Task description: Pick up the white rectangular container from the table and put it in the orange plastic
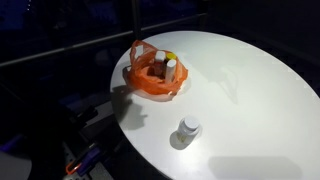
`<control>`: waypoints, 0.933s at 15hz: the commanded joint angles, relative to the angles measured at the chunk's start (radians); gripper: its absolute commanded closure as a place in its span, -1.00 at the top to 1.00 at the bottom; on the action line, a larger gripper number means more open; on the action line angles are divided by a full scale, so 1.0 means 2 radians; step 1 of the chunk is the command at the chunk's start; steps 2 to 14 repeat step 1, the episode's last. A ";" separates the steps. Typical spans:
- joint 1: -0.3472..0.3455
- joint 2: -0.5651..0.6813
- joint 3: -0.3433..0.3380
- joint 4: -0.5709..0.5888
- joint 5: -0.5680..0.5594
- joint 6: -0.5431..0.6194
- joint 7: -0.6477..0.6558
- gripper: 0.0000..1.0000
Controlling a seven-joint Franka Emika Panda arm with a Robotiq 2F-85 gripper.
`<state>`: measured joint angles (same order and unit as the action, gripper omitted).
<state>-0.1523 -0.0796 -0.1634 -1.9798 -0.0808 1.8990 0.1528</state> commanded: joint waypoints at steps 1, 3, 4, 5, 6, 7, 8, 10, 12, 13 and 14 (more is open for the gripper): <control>-0.002 -0.006 0.002 -0.004 0.000 -0.001 -0.001 1.00; -0.002 -0.006 0.002 -0.004 0.000 -0.001 -0.001 1.00; -0.002 -0.006 0.002 -0.004 0.000 -0.001 -0.001 1.00; -0.002 -0.006 0.002 -0.004 0.000 -0.001 -0.001 1.00; -0.002 -0.006 0.002 -0.004 0.000 -0.001 -0.001 1.00; -0.002 -0.006 0.002 -0.004 0.000 -0.001 -0.001 1.00; -0.002 -0.006 0.002 -0.004 0.000 -0.001 -0.001 1.00; -0.002 -0.006 0.002 -0.004 0.000 -0.001 -0.001 1.00; -0.002 -0.006 0.002 -0.004 0.000 -0.001 -0.001 1.00; -0.002 -0.006 0.002 -0.004 0.000 -0.001 -0.001 1.00; -0.002 -0.006 0.002 -0.004 0.000 -0.001 -0.001 1.00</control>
